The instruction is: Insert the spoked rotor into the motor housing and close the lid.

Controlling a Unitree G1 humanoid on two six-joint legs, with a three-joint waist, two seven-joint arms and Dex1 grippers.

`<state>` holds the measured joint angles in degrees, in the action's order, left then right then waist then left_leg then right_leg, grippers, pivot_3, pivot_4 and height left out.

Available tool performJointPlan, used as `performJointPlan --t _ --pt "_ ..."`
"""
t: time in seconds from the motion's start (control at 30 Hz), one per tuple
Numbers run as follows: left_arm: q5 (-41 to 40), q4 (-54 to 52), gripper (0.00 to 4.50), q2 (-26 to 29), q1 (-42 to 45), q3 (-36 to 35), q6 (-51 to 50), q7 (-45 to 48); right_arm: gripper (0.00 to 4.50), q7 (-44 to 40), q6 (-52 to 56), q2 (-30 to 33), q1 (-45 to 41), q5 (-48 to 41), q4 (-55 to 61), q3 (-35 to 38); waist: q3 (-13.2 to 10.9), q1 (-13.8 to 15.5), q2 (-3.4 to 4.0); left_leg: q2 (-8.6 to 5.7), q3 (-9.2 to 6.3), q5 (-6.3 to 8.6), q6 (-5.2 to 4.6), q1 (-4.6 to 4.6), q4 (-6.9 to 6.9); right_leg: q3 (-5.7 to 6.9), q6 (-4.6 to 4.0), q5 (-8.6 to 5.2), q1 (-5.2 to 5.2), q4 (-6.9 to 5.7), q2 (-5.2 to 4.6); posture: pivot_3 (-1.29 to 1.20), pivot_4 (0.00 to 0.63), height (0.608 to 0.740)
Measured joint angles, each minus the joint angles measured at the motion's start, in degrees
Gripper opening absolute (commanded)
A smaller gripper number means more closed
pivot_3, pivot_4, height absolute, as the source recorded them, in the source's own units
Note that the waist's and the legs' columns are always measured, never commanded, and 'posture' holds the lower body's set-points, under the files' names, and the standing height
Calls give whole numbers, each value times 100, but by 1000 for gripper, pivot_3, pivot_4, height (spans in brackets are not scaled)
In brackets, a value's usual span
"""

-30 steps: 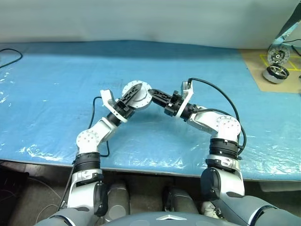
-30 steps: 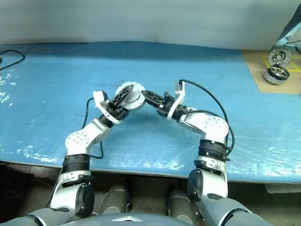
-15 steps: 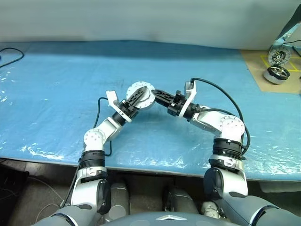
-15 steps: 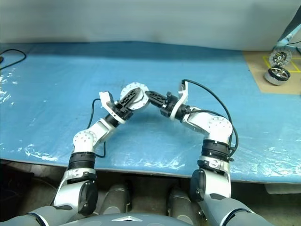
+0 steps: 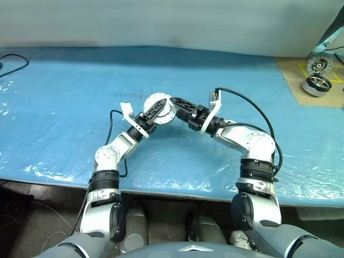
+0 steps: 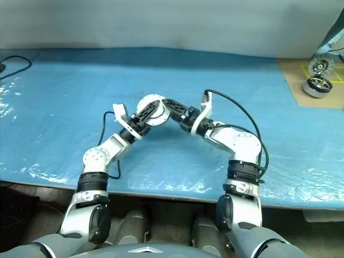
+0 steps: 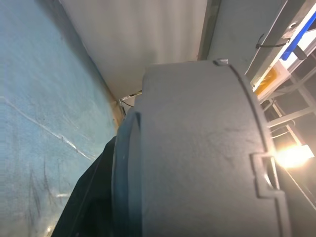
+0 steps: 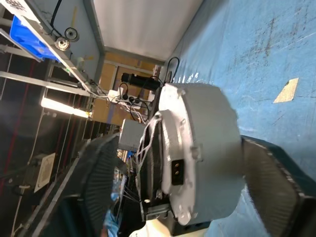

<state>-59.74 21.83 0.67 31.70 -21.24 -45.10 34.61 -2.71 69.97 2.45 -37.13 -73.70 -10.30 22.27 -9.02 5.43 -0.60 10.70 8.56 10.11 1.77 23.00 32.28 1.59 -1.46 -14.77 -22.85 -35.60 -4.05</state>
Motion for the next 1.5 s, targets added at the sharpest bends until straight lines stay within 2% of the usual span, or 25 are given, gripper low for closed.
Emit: performJointPlan --t 0.27,0.37,0.6,0.83,1.0,1.2,1.33,1.5 --pt "68 -3 2455 -66 57 -83 135 -142 4500 39 -56 23 110 -74 72 -50 0 30 0 -2 0 0 0 12 7 6 6 4 1 1 -9 0 150 740" --pt "107 316 2455 -24 327 -333 467 -316 4500 40 -56 32 134 -86 114 -64 0 6 0 -1 -1 0 0 10 14 6 7 5 0 -5 -7 0 150 740" --pt "99 1003 2455 478 945 -909 1026 -287 4500 11 -188 175 147 12 177 -137 0 21 0 -2 -3 -1 0 14 14 7 5 7 0 1 -4 0 150 740" --pt "956 2298 2455 1033 1183 -1008 2052 -531 4500 -21 -1255 1004 344 1741 292 -605 0 55 0 -4 -5 -1 1 17 17 10 13 12 3 5 -4 0 150 740" --pt "1479 2539 2455 996 965 -798 2132 -587 4500 -352 -1414 1084 533 1967 771 -736 -2 55 -4 -4 -8 -1 0 24 14 13 14 12 1 10 -4 0 150 740" --pt "1568 2478 4401 904 931 -820 2202 -551 4500 -394 -1446 845 616 2110 874 -952 -2 21 -4 1 -8 -1 0 -10 17 11 11 13 25 -2 -7 0 150 740" --pt "1775 2458 4455 1026 902 -767 2367 -549 4500 -484 -1431 813 624 2190 875 -979 -3 -10 -4 7 -8 -1 0 -59 14 2 10 13 61 10 -14 0 150 740" --pt "2381 2786 4455 1913 851 -808 3376 -556 4500 -810 -1371 865 727 2226 911 -1112 -3 -13 -4 9 -9 -1 0 -66 -5 1 6 16 59 20 -10 0 150 740"
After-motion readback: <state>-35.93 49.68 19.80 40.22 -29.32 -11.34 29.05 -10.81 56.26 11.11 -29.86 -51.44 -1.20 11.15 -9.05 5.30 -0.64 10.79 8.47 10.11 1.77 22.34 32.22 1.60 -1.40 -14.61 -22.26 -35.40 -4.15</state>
